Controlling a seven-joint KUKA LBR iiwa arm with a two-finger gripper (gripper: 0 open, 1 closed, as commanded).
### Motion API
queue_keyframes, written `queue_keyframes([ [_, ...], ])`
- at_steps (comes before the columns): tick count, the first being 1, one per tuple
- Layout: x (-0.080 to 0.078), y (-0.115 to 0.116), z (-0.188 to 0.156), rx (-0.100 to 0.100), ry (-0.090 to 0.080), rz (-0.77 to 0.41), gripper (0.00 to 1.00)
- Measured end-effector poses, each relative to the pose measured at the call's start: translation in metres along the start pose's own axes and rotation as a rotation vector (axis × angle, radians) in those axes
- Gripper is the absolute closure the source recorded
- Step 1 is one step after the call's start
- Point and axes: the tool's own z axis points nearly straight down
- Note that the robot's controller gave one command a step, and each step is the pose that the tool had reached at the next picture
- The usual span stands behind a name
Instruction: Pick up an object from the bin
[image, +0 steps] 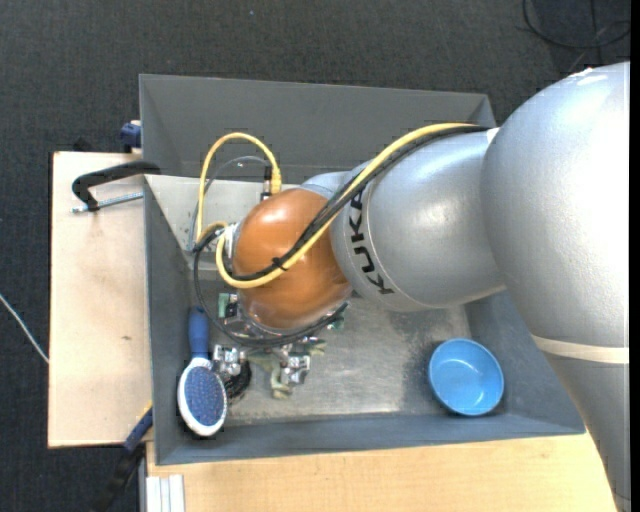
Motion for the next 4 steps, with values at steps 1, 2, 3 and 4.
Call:
queue_keyframes([
  [1,-0.008,0.002,-0.002,0.004,-0.021,-0.002,1.00],
  [2,-0.007,-0.001,-0.047,-0.005,-0.033,0.003,1.00],
  [3,-0.007,-0.001,-0.054,-0.009,-0.032,0.006,1.00],
  [4,-0.006,-0.003,-0.118,-0.004,-0.034,0.009,1.00],
])
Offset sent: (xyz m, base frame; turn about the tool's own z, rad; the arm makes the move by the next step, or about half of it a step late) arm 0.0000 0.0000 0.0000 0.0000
